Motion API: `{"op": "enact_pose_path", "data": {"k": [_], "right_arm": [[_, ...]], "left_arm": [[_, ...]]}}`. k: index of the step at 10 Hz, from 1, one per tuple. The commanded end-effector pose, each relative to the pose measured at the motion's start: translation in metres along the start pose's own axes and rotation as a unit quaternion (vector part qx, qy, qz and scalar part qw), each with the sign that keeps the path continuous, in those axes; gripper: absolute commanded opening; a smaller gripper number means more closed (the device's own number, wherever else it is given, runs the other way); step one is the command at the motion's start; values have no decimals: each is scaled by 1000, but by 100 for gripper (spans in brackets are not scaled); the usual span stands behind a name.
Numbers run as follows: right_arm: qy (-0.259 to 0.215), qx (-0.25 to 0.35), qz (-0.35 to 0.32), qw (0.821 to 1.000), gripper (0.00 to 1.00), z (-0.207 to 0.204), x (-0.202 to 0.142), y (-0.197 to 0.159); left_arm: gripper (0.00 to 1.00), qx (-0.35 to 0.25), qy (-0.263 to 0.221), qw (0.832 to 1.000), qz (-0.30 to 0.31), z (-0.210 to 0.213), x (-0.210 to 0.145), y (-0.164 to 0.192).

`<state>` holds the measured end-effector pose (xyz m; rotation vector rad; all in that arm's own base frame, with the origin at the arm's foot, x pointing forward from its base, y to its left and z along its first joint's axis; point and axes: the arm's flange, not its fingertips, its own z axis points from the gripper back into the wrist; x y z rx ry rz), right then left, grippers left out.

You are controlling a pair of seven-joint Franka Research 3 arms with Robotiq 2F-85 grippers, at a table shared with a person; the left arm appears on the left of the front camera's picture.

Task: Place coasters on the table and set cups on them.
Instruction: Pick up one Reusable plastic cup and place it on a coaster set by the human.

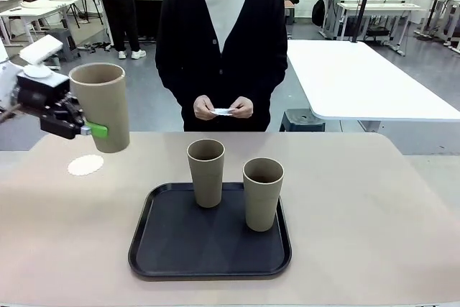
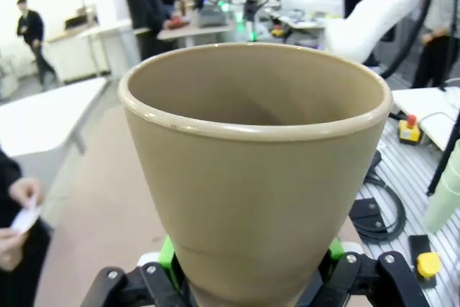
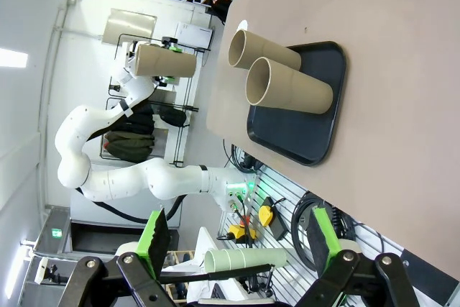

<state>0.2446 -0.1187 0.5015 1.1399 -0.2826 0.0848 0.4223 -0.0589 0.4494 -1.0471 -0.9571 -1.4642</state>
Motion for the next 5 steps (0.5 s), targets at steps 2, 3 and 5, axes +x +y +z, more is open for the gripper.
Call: {"op": "enact_pose_path", "data": {"k": [2, 3, 5], "right_arm": [[-2, 6, 1, 1000, 100, 0, 1, 0], [-2, 6, 1, 1000, 100, 0, 1, 0], [-2, 6, 1, 1000, 100, 0, 1, 0]], "left_arm": [[0, 39, -6, 999, 23, 8, -1, -3], [0, 14, 1, 1000, 6, 10, 2, -1], [0, 14, 1, 1000, 6, 10, 2, -1]]}}
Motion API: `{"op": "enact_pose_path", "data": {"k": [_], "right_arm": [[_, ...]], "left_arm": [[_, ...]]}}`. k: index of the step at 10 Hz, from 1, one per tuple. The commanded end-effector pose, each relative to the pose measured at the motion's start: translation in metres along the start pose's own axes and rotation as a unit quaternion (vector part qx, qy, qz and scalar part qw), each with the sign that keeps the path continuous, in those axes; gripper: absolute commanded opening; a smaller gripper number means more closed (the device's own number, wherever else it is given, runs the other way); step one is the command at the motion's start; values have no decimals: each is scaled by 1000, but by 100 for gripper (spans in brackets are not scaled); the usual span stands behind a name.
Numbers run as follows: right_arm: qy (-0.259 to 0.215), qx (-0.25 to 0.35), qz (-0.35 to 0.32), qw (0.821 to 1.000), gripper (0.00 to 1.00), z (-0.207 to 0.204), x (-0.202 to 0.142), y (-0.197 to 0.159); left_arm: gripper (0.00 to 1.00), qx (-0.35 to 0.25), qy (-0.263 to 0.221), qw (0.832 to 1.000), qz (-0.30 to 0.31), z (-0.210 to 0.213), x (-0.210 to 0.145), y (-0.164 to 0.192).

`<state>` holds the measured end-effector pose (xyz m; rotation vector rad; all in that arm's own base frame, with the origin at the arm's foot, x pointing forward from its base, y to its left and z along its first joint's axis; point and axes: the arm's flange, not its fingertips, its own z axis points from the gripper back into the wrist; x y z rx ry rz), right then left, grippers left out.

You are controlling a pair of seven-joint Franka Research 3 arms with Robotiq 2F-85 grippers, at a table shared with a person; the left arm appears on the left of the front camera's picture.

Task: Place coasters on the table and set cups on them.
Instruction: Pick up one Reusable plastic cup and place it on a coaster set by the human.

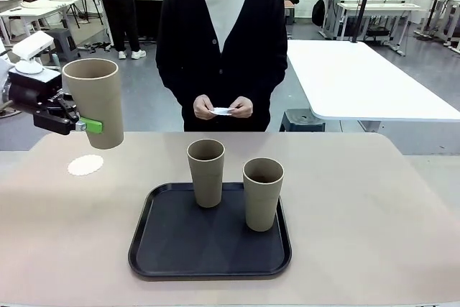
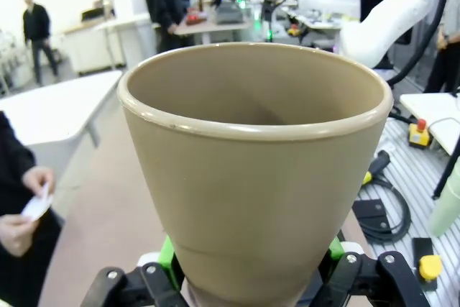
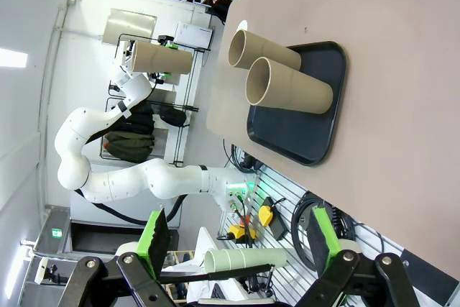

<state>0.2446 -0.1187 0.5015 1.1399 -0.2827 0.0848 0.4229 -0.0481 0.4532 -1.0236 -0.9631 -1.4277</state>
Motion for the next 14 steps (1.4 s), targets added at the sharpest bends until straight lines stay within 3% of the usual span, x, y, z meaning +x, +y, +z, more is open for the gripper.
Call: {"op": "enact_pose_path", "data": {"k": [1, 2, 3, 5, 9, 12, 14], "right_arm": [[-2, 6, 1, 1000, 100, 0, 1, 0], [-2, 6, 1, 1000, 100, 0, 1, 0], [-2, 6, 1, 1000, 100, 0, 1, 0], [-2, 6, 1, 1000, 100, 0, 1, 0], [-2, 6, 1, 1000, 100, 0, 1, 0], [-2, 6, 1, 1000, 100, 0, 1, 0], [-2, 6, 1, 1000, 100, 0, 1, 0]], "left_arm": [[0, -4, -2, 1000, -4, -2, 2, 0], [84, 0, 0, 1000, 0, 0, 0, 0], [84, -12, -15, 1000, 0, 23, -19, 19], [84, 33, -52, 998, -1, 86, -39, 46], [84, 129, -64, 989, 16, 177, -62, 72], [84, 157, -81, 984, 17, 186, -61, 76], [84, 145, -60, 987, 15, 193, -70, 73]]}}
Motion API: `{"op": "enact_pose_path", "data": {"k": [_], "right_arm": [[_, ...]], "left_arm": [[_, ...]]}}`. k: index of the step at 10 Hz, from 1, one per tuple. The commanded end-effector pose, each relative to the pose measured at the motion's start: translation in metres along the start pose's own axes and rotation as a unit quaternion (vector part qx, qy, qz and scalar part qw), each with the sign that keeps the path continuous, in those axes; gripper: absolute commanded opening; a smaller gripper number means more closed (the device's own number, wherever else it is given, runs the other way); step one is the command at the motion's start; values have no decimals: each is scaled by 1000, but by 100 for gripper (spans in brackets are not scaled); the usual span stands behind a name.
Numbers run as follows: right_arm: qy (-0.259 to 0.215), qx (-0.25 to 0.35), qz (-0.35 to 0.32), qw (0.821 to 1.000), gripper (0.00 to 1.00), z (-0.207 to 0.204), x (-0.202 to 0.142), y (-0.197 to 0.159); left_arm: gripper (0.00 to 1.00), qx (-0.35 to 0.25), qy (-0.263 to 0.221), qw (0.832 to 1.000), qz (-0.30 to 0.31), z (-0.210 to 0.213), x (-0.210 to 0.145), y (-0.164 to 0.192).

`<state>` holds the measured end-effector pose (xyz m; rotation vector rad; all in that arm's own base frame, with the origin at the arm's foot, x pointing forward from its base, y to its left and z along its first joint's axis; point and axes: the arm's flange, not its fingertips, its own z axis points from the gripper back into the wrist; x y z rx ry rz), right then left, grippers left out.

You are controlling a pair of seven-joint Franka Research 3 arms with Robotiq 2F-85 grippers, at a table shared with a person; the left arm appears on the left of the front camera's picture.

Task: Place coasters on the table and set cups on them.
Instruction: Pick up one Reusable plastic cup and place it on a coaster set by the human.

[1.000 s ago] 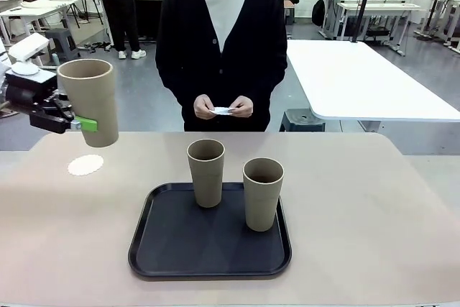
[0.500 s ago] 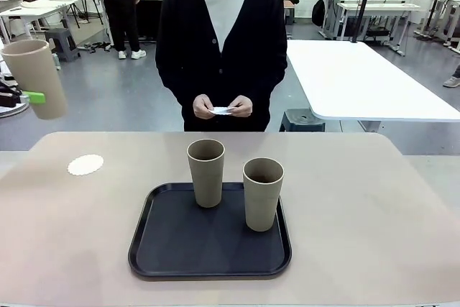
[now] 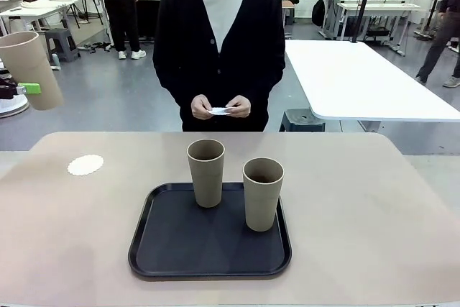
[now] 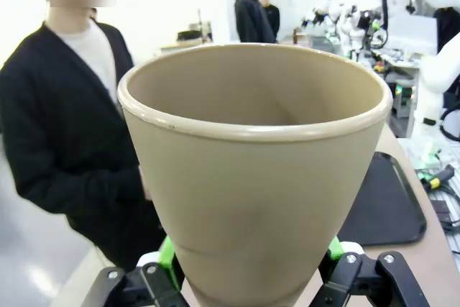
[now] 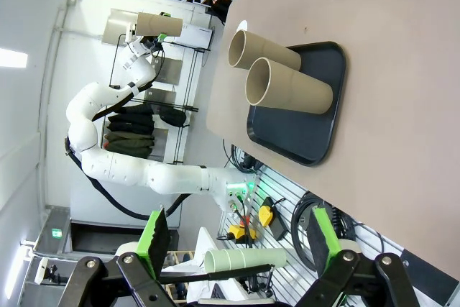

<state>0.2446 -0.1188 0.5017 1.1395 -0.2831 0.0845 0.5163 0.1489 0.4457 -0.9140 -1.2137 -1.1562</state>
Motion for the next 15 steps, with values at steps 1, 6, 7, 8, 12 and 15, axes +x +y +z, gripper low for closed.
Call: {"op": "enact_pose_path", "data": {"k": [1, 6, 7, 8, 12, 15], "right_arm": [[-2, 6, 1, 1000, 100, 0, 1, 0], [-2, 6, 1, 1000, 100, 0, 1, 0], [-2, 6, 1, 1000, 100, 0, 1, 0], [-2, 6, 1, 1000, 100, 0, 1, 0], [-2, 6, 1, 1000, 100, 0, 1, 0], [-2, 6, 1, 1000, 100, 0, 1, 0]], "left_arm": [[84, -4, 7, 1000, -1, 1, 1, -2], [84, -62, -5, 998, 5, -5, -48, 49], [84, -63, -3, 998, 12, -9, -65, 56], [84, -60, 4, 998, 23, -10, -77, 63], [84, -66, 18, 996, 55, -18, -130, 66], [84, -83, 36, 994, 54, -34, -149, 46]]}}
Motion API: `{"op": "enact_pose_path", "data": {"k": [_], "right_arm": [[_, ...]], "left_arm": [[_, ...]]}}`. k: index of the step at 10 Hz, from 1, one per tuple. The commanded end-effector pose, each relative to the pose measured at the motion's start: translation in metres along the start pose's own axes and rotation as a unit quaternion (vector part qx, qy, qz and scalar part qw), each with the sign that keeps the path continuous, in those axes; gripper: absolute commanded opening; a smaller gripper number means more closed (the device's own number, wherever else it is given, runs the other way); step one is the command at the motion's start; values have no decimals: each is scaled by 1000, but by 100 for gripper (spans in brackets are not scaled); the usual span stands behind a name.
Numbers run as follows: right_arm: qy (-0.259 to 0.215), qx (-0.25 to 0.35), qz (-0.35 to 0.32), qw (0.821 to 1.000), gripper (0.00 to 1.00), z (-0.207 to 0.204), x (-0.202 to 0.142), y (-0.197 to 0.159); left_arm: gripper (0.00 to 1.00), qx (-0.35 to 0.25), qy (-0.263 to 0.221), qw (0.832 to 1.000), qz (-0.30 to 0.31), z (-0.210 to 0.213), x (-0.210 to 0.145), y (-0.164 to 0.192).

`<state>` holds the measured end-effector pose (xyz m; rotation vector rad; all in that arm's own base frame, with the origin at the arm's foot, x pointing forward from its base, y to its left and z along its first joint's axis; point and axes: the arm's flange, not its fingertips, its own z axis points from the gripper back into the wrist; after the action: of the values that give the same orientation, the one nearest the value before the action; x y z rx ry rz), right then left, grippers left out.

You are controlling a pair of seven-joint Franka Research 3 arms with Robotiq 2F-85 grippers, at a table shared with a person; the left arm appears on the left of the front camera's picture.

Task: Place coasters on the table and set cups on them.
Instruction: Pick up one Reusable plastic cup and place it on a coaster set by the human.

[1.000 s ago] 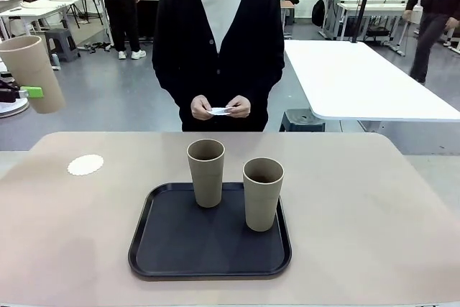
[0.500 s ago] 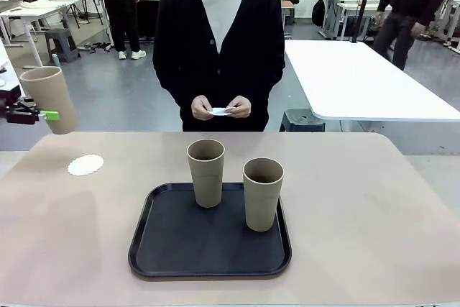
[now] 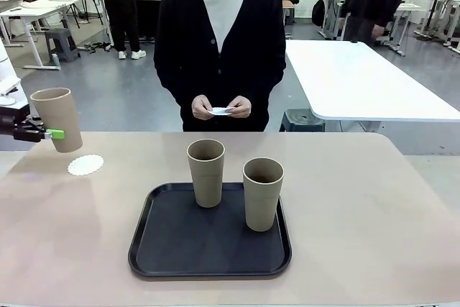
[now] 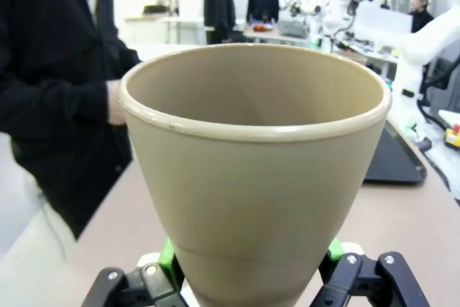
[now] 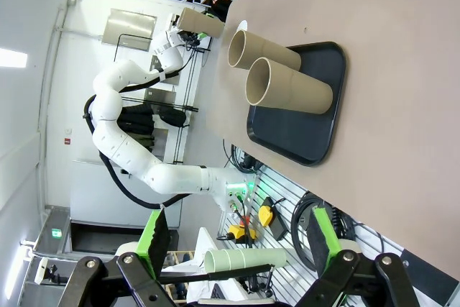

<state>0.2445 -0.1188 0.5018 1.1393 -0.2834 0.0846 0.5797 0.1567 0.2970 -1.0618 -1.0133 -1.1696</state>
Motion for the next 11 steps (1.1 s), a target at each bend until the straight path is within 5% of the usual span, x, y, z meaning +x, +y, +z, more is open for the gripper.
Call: {"op": "enact_pose_path", "data": {"k": [1, 11], "right_arm": [[-2, 6, 1, 1000, 100, 0, 1, 0], [-2, 6, 1, 1000, 100, 0, 1, 0]], "left_arm": [[84, -8, 17, 1000, -16, -12, -6, -9], [84, 8, 4, 1000, -23, -27, -42, 14]]}}
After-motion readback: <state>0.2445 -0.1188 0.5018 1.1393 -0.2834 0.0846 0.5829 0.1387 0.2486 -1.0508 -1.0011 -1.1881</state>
